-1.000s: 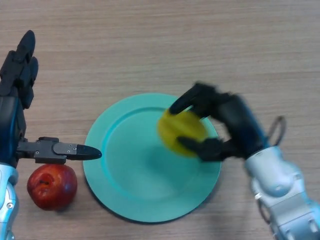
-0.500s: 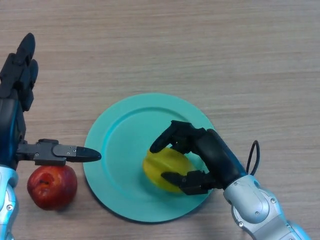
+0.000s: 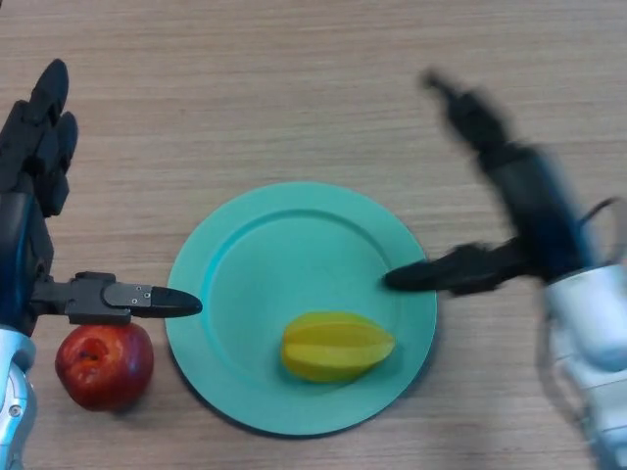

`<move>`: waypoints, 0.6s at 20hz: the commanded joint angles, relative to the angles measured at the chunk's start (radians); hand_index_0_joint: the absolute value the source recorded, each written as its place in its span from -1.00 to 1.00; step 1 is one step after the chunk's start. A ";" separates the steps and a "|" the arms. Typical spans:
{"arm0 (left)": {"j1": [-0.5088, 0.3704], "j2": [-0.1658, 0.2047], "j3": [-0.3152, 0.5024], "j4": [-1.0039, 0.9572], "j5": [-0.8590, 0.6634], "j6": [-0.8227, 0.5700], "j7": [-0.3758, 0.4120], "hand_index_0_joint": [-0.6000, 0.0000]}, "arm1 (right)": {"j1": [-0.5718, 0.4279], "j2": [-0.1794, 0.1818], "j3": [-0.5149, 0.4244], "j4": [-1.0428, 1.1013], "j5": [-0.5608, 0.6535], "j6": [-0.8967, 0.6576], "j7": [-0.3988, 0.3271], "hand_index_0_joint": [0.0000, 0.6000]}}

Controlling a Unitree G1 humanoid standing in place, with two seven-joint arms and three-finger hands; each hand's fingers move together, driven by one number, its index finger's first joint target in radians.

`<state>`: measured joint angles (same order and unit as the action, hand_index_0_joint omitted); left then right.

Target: Pick up the yellow starfruit and place it on the plate

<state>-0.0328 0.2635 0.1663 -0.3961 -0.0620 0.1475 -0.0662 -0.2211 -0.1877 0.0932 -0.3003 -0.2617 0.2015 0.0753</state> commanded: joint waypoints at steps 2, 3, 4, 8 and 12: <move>-0.033 0.025 0.032 -0.049 0.013 -0.090 0.003 1.00 | 0.028 -0.050 -0.109 -0.144 0.063 -0.115 0.064 -1.00; -0.035 0.019 0.017 -0.041 0.024 -0.104 0.011 1.00 | 0.056 -0.065 -0.141 -0.176 0.098 -0.110 0.085 -1.00; -0.037 0.016 0.009 -0.034 0.029 -0.114 0.014 1.00 | 0.076 -0.074 -0.165 -0.187 0.131 -0.107 0.095 -1.00; -0.061 0.016 -0.004 -0.011 0.045 -0.091 0.040 1.00 | 0.149 -0.082 -0.216 -0.172 0.222 -0.131 0.083 -1.00; -0.044 0.008 -0.014 -0.020 0.018 -0.100 0.017 1.00 | 0.159 -0.079 -0.225 -0.215 0.294 -0.048 0.055 -1.00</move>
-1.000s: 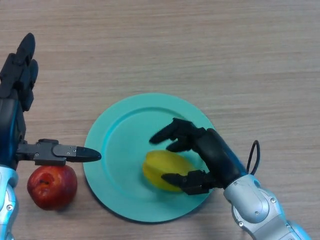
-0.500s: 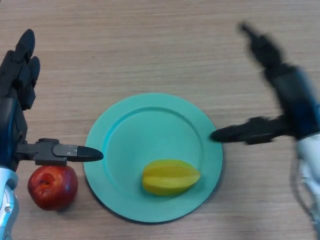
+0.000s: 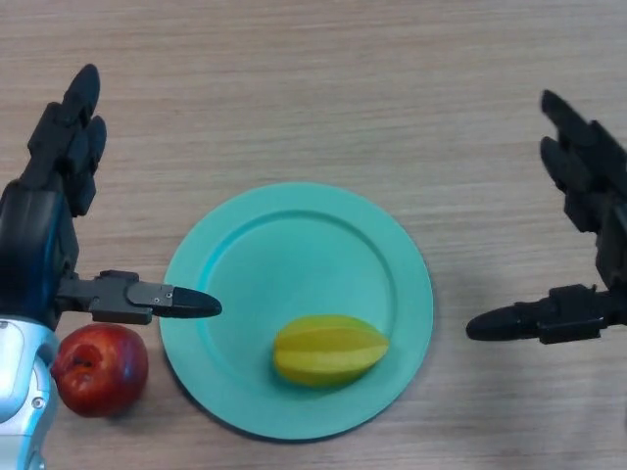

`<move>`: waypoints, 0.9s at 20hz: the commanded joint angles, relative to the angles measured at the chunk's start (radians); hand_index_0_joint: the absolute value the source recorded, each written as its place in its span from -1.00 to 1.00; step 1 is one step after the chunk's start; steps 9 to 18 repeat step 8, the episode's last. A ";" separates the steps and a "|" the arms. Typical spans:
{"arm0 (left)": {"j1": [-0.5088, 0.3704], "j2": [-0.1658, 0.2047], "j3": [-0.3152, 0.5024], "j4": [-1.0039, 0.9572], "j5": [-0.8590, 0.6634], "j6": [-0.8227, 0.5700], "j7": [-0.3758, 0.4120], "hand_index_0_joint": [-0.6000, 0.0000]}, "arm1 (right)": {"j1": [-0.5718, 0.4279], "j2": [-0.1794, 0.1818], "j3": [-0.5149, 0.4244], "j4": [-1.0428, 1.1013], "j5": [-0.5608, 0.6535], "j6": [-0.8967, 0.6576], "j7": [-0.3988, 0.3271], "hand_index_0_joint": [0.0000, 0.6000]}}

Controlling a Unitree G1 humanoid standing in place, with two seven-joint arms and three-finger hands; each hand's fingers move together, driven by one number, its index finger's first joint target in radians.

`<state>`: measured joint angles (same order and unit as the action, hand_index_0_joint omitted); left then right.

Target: Pick up the yellow starfruit and place it on the plate

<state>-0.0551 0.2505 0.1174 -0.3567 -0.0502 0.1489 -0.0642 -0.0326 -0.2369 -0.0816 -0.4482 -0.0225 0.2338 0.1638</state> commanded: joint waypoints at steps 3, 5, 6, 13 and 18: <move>-0.011 0.024 0.053 -0.085 -0.027 -0.076 -0.004 1.00 | -0.038 -0.030 -0.044 -0.075 0.052 -0.067 -0.039 -1.00; -0.009 0.026 0.058 -0.083 -0.033 -0.078 -0.008 1.00 | -0.037 -0.028 -0.034 -0.068 0.040 -0.064 -0.035 -1.00; -0.007 0.025 0.057 -0.082 -0.034 -0.080 -0.008 1.00 | -0.033 -0.025 -0.027 -0.061 0.032 -0.065 -0.036 -1.00; -0.006 0.023 0.052 -0.088 -0.036 -0.069 -0.008 1.00 | -0.039 -0.022 -0.022 -0.055 0.023 -0.061 -0.041 -1.00; -0.006 0.023 0.052 -0.088 -0.036 -0.069 -0.008 1.00 | -0.039 -0.022 -0.022 -0.055 0.023 -0.061 -0.041 -1.00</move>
